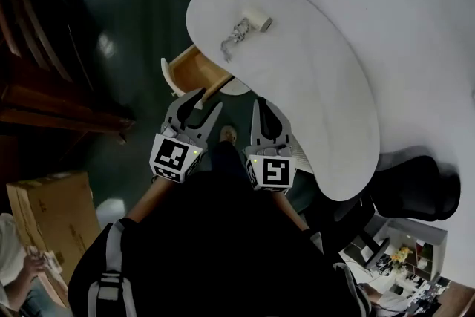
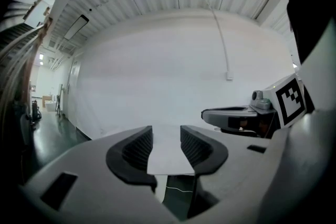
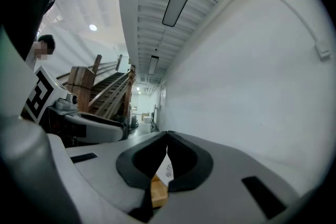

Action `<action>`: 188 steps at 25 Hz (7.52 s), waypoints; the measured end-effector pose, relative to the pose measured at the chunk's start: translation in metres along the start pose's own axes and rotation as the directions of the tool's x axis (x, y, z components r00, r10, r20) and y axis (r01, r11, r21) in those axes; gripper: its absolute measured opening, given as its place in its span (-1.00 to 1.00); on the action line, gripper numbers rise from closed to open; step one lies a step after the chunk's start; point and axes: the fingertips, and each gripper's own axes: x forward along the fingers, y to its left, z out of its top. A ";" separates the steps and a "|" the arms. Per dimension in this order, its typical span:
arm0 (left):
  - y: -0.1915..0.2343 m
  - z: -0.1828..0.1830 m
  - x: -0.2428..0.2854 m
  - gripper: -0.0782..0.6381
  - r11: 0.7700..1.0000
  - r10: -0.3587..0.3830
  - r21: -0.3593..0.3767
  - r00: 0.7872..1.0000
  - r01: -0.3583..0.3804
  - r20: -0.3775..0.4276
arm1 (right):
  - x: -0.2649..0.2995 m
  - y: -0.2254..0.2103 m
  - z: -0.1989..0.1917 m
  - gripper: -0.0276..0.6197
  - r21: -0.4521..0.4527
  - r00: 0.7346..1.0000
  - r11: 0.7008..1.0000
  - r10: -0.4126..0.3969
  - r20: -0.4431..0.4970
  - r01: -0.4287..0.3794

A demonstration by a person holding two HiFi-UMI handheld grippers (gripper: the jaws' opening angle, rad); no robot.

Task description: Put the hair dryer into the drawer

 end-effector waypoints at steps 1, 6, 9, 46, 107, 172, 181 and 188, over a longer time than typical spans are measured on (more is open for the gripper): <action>0.003 0.002 0.010 -0.34 1.000 0.006 -0.001 1.000 -0.006 0.000 | 0.009 -0.007 0.000 -0.85 0.000 1.000 1.000 0.008 -0.003 -0.008; 0.020 0.010 0.057 -0.34 0.999 0.036 -0.010 0.999 -0.036 -0.011 | 0.050 -0.042 -0.005 -0.85 -0.002 0.999 0.999 0.044 -0.025 -0.044; 0.028 0.015 0.083 -0.33 0.999 0.050 -0.004 0.999 -0.050 -0.008 | 0.072 -0.061 -0.006 -0.85 -0.004 0.997 0.997 0.074 -0.023 -0.074; 0.093 -0.023 0.238 -0.27 0.995 -0.096 0.009 0.981 0.099 -0.166 | 0.195 -0.124 -0.057 -0.85 0.016 0.978 0.999 0.036 -0.205 -0.034; 0.135 -0.213 0.341 0.03 0.991 -0.112 -0.131 0.720 0.029 -0.685 | 0.219 -0.156 -0.137 -0.84 0.113 0.926 0.986 -0.069 -0.372 0.119; 0.182 -0.159 0.090 0.00 0.906 0.284 -0.127 0.802 -0.404 -0.525 | 0.202 0.006 -0.113 -0.85 0.027 0.888 0.933 0.350 -0.297 -0.359; 0.191 -0.202 0.068 0.00 0.914 0.271 -0.082 0.748 -0.397 -0.606 | 0.208 0.020 -0.132 -0.85 0.028 0.888 0.927 0.367 -0.278 -0.375; 0.199 -0.238 0.050 0.00 0.928 0.221 -0.072 0.696 -0.365 -0.683 | 0.212 0.037 -0.144 -0.85 0.054 0.877 0.927 0.369 -0.309 -0.371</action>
